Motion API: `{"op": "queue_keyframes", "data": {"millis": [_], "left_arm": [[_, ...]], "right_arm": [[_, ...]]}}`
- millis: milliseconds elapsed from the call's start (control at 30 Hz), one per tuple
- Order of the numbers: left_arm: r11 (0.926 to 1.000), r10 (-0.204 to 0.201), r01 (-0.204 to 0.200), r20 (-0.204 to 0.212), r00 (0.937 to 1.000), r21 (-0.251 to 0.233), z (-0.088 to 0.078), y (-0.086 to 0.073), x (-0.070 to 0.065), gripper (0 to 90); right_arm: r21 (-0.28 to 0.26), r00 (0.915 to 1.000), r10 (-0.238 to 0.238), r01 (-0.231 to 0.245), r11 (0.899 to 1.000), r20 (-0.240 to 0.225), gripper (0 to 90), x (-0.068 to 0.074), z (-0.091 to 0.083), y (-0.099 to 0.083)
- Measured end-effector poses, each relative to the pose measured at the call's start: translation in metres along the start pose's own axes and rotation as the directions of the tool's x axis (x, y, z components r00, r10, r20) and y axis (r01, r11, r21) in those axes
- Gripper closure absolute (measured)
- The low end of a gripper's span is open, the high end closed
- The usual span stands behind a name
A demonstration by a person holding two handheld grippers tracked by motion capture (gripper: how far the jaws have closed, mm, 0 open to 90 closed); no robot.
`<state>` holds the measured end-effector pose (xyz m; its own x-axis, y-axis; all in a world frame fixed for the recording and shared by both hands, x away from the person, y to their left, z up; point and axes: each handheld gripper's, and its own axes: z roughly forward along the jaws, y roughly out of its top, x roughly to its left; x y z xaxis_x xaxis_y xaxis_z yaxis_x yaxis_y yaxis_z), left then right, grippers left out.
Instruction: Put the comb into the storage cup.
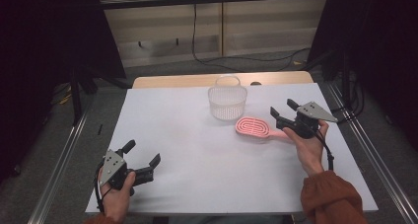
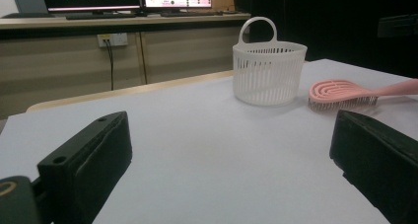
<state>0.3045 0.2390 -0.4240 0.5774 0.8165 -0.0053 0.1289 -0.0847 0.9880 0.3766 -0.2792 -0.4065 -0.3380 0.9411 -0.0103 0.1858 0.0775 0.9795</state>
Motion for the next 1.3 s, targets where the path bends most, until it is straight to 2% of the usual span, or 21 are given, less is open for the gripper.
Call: {"op": "queue_keyframes", "data": {"millis": [33,67,233,267,333,367,400,433,567,600,667,700,867,900,967,1033,1133,1200,1233,1267,1300], "left_arm": [[1.0,0.0,0.0,0.0,1.0,0.0,0.0,0.0,0.0,2.5],[1.0,0.0,0.0,0.001,1.0,-0.001,0.0,0.0,0.0,2.5],[1.0,0.005,-0.005,0.003,1.0,-0.002,0.0,0.0,0.0,2.5],[1.0,0.004,-0.004,0.003,1.0,-0.003,0.0,0.0,-0.001,2.5],[1.0,0.006,-0.006,0.003,1.0,-0.002,0.0,0.0,-0.001,2.5],[1.0,0.006,-0.006,0.003,1.0,-0.001,0.0,0.0,-0.001,2.5],[1.0,0.006,-0.006,0.002,1.0,-0.001,0.0,0.0,-0.001,2.5],[1.0,0.005,-0.005,0.0,1.0,-0.001,0.0,0.0,-0.001,2.5],[1.0,0.004,-0.004,0.004,1.0,-0.002,0.0,0.0,-0.001,2.5],[1.0,0.005,-0.005,0.007,1.0,-0.001,0.0,0.0,-0.001,2.5],[1.0,0.003,-0.003,0.007,1.0,-0.003,0.0,0.0,-0.001,2.5],[1.0,0.006,-0.006,0.005,1.0,-0.003,0.0,0.0,-0.001,2.5],[1.0,0.0,0.0,0.013,0.9999,0.004,0.001,0.0,-0.001,2.6],[1.0,0.004,-0.004,0.017,0.9999,0.008,0.001,0.0,-0.001,2.6],[0.9999,0.007,-0.008,0.017,0.9998,0.01,0.001,0.0,-0.001,2.6],[0.9999,0.004,-0.005,0.015,0.9999,0.009,0.001,-0.001,-0.001,2.7],[0.9999,0.007,-0.007,0.015,0.9999,0.011,0.001,-0.001,-0.001,2.7],[0.9999,0.005,-0.005,0.014,0.9999,0.012,0.001,-0.001,-0.001,2.7],[0.9999,0.005,-0.005,0.014,0.9999,0.012,0.001,-0.001,-0.001,2.7],[0.9999,0.007,-0.008,0.015,0.9999,0.011,0.001,-0.001,-0.001,2.7],[0.9999,0.006,-0.006,0.015,0.9999,0.011,0.001,-0.001,-0.001,2.7]], "right_arm": [[0.0,1.0,0.0,0.0,1.0,0.0,37.6,0.0,0.0,0.0],[0.012,0.9999,0.01,-0.01,1.0,-0.006,49.1,-0.003,-0.001,-0.001],[0.018,0.9999,0.006,-0.006,1.0,-0.009,61.9,-0.007,-0.003,-0.001],[0.033,0.9996,0.018,-0.018,0.999,-0.02,68.9,-0.009,-0.003,-0.001],[0.043,0.9996,0.016,-0.015,0.999,-0.023,72.7,-0.009,-0.003,-0.001],[0.057,0.9994,0.018,-0.017,0.998,-0.029,80.4,-0.01,-0.003,-0.002],[0.057,0.9994,0.018,-0.017,0.998,-0.029,80.4,-0.01,-0.003,-0.002],[0.066,0.9994,0.014,-0.012,0.998,-0.032,86.0,-0.01,-0.002,-0.002],[0.087,0.9988,0.027,-0.024,0.996,-0.041,90.0,-0.011,-0.002,-0.002],[0.119,0.9952,0.072,-0.063,0.991,-0.067,90.0,-0.013,-0.002,-0.002],[0.128,0.9954,0.071,-0.063,0.99,-0.064,90.0,-0.014,-0.003,-0.002],[0.164,0.995,0.072,-0.06,0.985,-0.069,90.0,-0.016,-0.003,-0.001],[0.216,0.9925,0.085,-0.065,0.974,-0.087,90.0,-0.018,-0.004,0.002],[0.267,0.9909,0.096,-0.068,0.961,-0.094,90.0,-0.021,-0.003,0.003],[0.279,0.9902,0.102,-0.071,0.958,-0.096,90.0,-0.021,-0.002,0.003],[0.327,0.9899,0.11,-0.075,0.942,-0.09,90.0,-0.025,-0.002,0.003],[0.345,0.9901,0.113,-0.078,0.936,-0.083,90.0,-0.028,-0.001,0.003],[0.38,0.9891,0.128,-0.092,0.92,-0.072,90.0,-0.033,-0.002,0.005],[0.38,0.9891,0.128,-0.092,0.92,-0.072,90.0,-0.033,-0.002,0.005],[0.409,0.9895,0.133,-0.098,0.907,-0.058,90.0,-0.038,-0.003,0.007],[0.415,0.9902,0.13,-0.098,0.904,-0.051,90.0,-0.04,-0.003,0.007]]}}
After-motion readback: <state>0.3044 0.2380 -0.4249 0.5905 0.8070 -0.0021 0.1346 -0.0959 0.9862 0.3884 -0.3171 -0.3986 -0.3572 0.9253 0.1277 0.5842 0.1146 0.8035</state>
